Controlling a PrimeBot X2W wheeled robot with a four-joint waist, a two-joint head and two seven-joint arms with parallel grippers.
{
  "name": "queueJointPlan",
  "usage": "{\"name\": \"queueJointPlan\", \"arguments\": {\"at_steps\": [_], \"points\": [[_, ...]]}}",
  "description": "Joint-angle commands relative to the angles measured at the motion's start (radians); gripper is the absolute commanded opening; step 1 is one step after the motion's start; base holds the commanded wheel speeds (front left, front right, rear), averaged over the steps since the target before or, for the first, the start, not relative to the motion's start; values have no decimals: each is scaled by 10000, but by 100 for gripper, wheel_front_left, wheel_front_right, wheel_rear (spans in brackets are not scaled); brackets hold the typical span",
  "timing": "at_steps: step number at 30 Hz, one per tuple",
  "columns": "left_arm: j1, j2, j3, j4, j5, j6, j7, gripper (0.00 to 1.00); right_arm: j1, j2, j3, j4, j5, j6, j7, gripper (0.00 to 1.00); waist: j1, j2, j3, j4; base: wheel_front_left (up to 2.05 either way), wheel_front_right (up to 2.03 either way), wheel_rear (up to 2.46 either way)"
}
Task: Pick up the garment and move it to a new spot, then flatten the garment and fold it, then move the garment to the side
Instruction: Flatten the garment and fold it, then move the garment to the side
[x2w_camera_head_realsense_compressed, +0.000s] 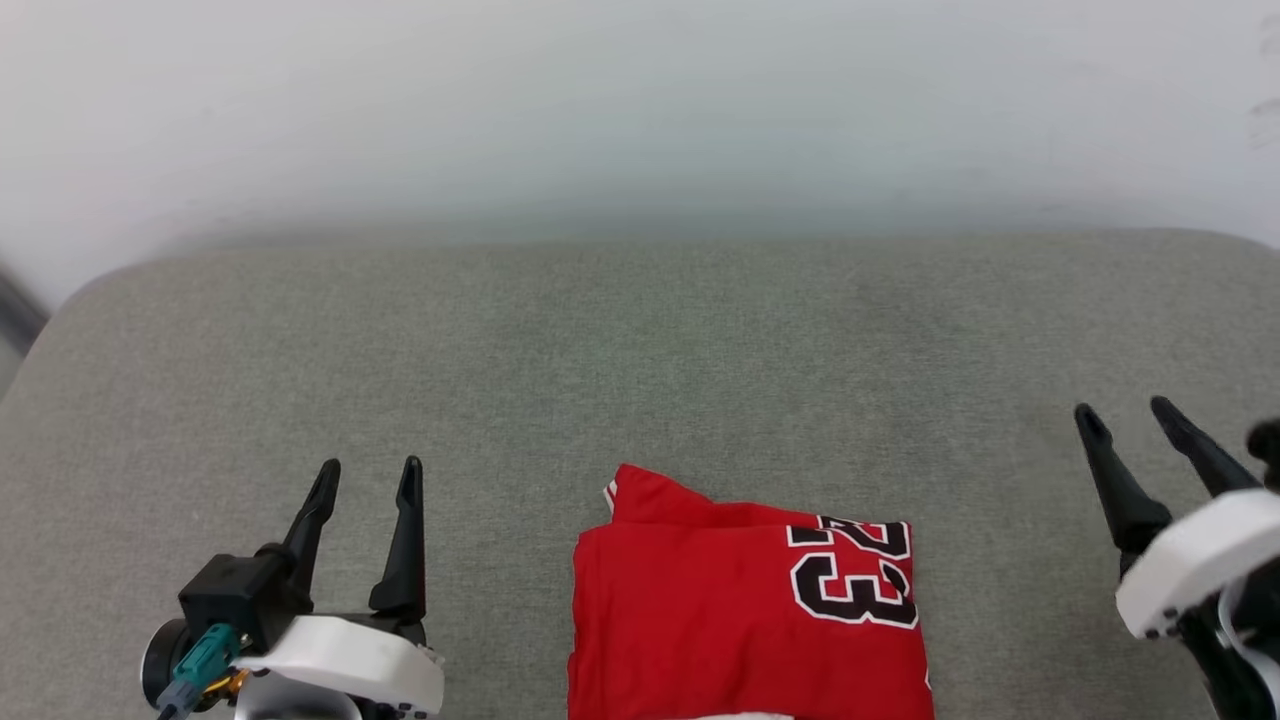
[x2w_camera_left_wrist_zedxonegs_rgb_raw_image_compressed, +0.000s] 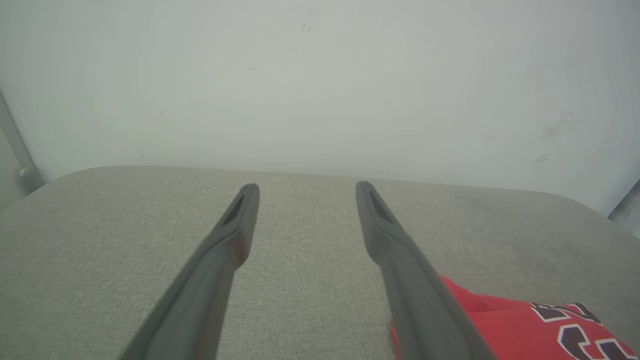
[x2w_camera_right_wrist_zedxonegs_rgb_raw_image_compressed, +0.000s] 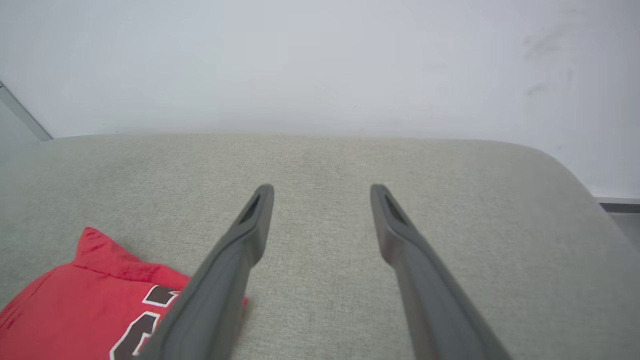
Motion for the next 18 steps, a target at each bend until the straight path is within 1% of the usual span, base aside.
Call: {"name": "queueJointPlan", "arguments": {"at_steps": [1, 4, 5, 9, 12, 18], "points": [[154, 52, 72, 25, -39, 46, -60, 100, 298, 202, -156, -254, -159, -4, -197, 100, 0, -1, -91, -102, 0, 0, 0], [262, 104, 90, 100, -39, 27, -94, 100, 915, 477, -563, -978, -636, -4, -799, 100, 0, -1, -201, -210, 0, 0, 0], [335, 126, 96, 137, -43, 24, -104, 100, 1127, 532, -615, -1161, -853, -4, -994, 100, 0, -1, -266, -243, 0, 0, 0], [570, 142, 145, 283, -69, 47, -150, 100, 1785, 894, -641, -1695, -1117, -4, -1549, 100, 0, -1, -458, -347, 0, 0, 0], [766, 82, 169, 390, -95, 65, -212, 100, 2160, 1109, -568, -1925, -1319, -4, -1680, 100, 0, -1, -591, -420, 0, 0, 0], [926, -65, 253, 508, -155, 32, -263, 100, 2453, 1276, -498, -2217, -1413, -4, -1616, 100, 0, -1, -675, -466, 0, 0, 0]]}}
